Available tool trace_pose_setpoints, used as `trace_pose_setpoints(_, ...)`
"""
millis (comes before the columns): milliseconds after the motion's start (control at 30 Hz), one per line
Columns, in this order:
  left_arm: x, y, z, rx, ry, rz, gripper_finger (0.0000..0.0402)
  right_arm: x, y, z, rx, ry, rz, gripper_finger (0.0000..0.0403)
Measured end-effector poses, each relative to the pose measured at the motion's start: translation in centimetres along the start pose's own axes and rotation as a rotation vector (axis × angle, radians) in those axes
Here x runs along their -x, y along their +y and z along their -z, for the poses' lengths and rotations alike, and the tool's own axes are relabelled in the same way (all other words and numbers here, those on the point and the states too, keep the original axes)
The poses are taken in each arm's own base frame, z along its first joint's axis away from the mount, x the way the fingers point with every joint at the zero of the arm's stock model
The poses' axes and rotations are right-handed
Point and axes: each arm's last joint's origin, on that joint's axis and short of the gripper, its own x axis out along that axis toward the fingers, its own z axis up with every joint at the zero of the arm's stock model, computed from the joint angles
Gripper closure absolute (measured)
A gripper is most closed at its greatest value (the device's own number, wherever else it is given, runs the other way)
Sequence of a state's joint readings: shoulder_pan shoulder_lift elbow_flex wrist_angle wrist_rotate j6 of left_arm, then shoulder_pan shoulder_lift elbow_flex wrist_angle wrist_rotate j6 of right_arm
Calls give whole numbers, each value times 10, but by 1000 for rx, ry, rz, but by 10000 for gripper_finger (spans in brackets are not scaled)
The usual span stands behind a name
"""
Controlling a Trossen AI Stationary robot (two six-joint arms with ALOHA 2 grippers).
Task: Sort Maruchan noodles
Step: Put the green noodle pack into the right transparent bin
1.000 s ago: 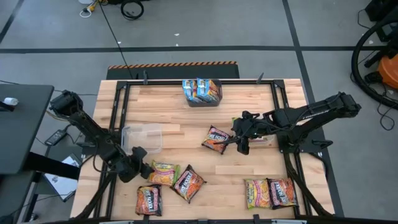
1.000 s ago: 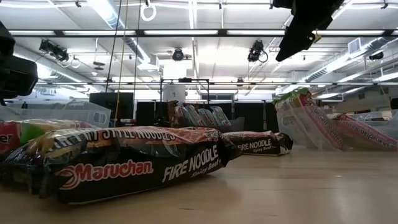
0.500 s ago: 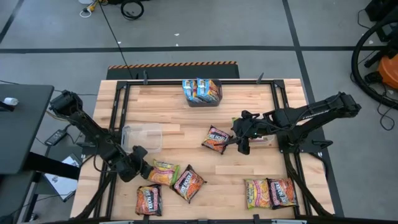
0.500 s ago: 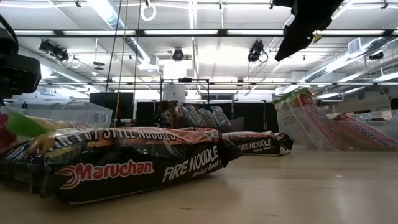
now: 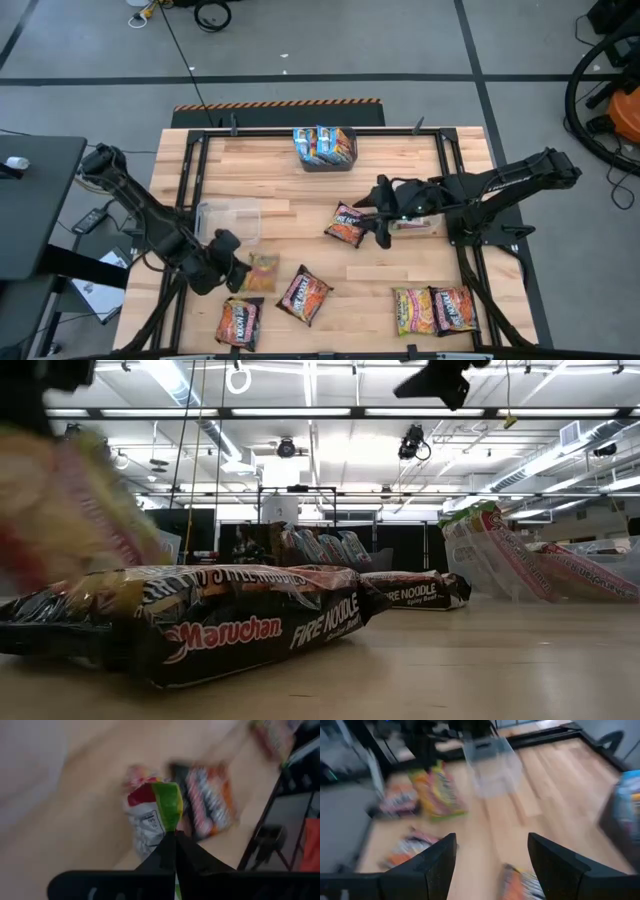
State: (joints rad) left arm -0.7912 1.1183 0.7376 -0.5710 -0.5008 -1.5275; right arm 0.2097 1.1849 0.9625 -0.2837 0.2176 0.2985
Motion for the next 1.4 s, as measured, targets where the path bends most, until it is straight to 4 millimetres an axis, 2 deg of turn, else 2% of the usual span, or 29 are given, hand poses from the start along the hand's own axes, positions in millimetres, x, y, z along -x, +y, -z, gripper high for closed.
trace_pose_setpoints(133, 15, -25, -28, -59, -122, 31, 400, -11, 3, 1, -143, 1, -13, 135)
trace_pose_setpoints(267, 34, -50, -61, -144, -210, 76, 401, -31, 7, 5, -149, 13, -55, 100)
trace_pose_setpoints(433, 73, -82, -101, -254, -325, 165, 401, -55, 11, -2, -169, -59, -215, 53)
trace_pose_setpoints(633, 121, -106, -137, -413, -488, 251, 401, -72, 6, -21, -194, -270, -386, 28)
trace_pose_setpoints(800, 144, -114, -153, -487, -575, 286, 401, -82, -5, -37, -233, -470, -473, 28)
trace_pose_setpoints(1067, 149, -116, -159, -510, -611, 283, 401, -79, -9, -52, -322, -708, -770, 30)
trace_pose_setpoints(1200, 149, -115, -160, -517, -635, 255, 401, -75, -9, -55, -341, -755, -752, 39)
trace_pose_setpoints(1400, 133, -119, -166, -539, -633, 202, 401, -76, -12, -61, -374, -823, -651, 76)
